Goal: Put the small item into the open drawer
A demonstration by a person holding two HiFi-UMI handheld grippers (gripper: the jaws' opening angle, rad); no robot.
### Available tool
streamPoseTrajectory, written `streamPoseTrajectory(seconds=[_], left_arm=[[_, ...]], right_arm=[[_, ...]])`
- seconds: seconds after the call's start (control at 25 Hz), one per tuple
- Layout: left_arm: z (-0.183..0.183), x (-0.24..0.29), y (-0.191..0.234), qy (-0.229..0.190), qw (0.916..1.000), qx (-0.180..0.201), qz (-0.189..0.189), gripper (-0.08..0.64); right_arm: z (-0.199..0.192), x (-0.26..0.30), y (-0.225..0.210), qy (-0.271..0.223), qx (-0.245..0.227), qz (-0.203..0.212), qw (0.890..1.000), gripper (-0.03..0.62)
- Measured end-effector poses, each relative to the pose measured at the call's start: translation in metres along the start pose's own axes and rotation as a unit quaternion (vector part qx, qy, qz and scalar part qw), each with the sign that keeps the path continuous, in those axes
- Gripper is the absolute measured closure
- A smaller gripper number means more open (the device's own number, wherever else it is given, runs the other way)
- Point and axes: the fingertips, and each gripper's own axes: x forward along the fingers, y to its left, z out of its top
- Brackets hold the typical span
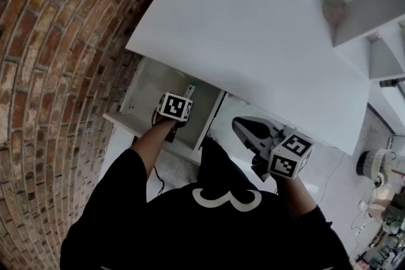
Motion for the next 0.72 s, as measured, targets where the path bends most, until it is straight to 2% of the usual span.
streamPoseTrajectory(seconds=[0.16,0.28,0.52,0.72], left_arm=[[0.017,-0.022,0.002,-0.049,0.9988,0.0,-0.007,0.278],[0.029,-0.051,-0.004,-0.09,0.9959,-0.001,-0.015,0.27],[0.054,-0.129,-0.023,-0.18,0.9826,-0.02,-0.04,0.272],[0.047,-0.212,-0.064,-0.249,0.964,-0.014,-0.092,0.381]], right_arm=[[0.002,0.002,0.009,0.006,-0.015,0.006,1.0,0.581],[0.002,0.002,0.019,0.011,-0.027,0.012,1.0,0.581],[0.01,0.0,0.049,0.003,-0.047,0.038,0.998,0.581],[0.02,-0.011,0.08,-0.02,-0.058,0.048,0.997,0.581]])
